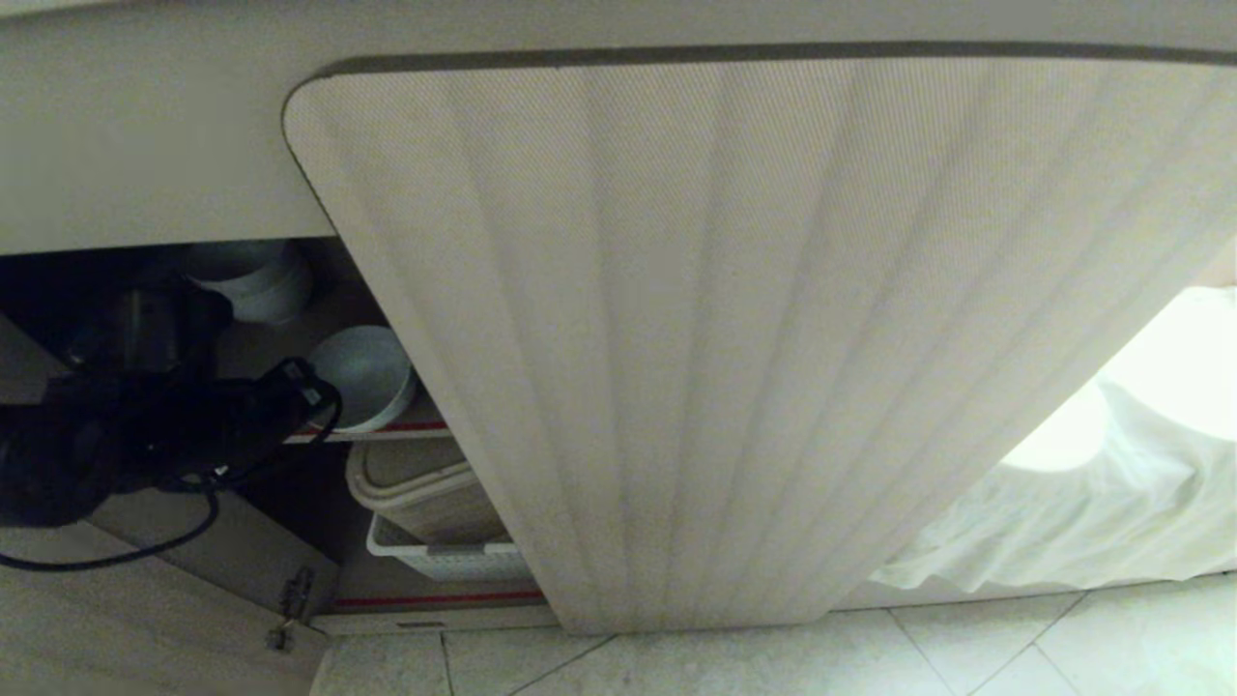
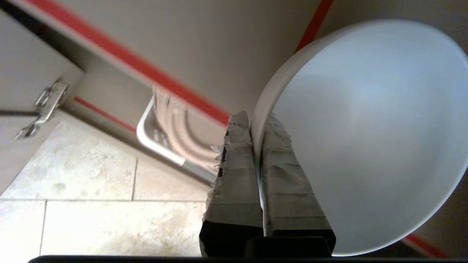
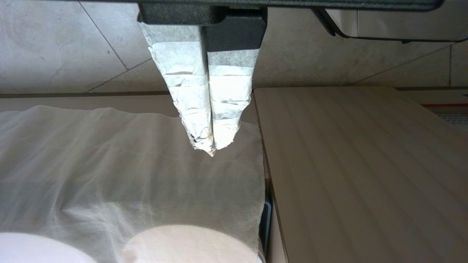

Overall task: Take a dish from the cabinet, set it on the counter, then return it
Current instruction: Take the bowl from the cabinet, then place it on the table

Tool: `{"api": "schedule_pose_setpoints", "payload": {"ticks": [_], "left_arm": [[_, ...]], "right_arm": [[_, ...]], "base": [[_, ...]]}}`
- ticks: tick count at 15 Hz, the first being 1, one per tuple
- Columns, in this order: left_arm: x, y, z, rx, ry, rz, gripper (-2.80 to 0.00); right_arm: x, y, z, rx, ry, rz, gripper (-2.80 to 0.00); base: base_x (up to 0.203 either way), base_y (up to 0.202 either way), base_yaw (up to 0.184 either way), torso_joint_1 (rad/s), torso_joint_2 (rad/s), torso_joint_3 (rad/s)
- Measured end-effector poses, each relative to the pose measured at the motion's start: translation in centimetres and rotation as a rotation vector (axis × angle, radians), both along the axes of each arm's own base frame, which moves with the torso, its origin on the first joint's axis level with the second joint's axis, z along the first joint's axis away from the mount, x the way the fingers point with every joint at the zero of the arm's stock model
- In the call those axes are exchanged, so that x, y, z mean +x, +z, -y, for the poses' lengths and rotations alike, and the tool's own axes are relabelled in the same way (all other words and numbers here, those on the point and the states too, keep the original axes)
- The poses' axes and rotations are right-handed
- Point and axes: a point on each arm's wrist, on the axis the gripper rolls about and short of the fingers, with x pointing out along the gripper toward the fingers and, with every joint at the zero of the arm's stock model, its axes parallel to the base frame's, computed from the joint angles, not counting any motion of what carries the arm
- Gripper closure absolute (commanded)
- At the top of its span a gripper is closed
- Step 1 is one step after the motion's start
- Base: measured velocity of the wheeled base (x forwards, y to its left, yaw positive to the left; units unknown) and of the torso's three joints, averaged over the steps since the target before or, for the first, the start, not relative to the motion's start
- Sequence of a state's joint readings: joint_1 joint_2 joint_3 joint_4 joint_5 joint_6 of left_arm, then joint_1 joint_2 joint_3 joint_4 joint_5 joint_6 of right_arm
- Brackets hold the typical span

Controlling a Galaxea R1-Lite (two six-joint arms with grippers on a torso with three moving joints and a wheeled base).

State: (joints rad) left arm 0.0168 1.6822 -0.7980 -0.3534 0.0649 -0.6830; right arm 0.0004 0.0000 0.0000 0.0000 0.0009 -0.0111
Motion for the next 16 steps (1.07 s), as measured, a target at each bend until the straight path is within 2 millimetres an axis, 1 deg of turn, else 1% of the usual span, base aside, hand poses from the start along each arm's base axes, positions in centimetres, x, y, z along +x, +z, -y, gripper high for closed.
{"api": "schedule_pose_setpoints", "payload": {"ticks": [9, 16], "left_arm": [[-5.0, 0.0, 0.5, -0.001, -0.019, -0.005, 0.00], [-8.3, 0.2, 0.8, -0.004, -0.036, -0.032, 0.00]], "right_arm": [[0.0, 0.0, 0.0, 0.000, 0.000, 0.000, 0.00], [0.0, 0.0, 0.0, 0.001, 0.000, 0.000, 0.00]], "base": [[0.000, 0.000, 0.000, 0.000, 0.00, 0.000], [0.000, 0.000, 0.000, 0.000, 0.00, 0.000]]}}
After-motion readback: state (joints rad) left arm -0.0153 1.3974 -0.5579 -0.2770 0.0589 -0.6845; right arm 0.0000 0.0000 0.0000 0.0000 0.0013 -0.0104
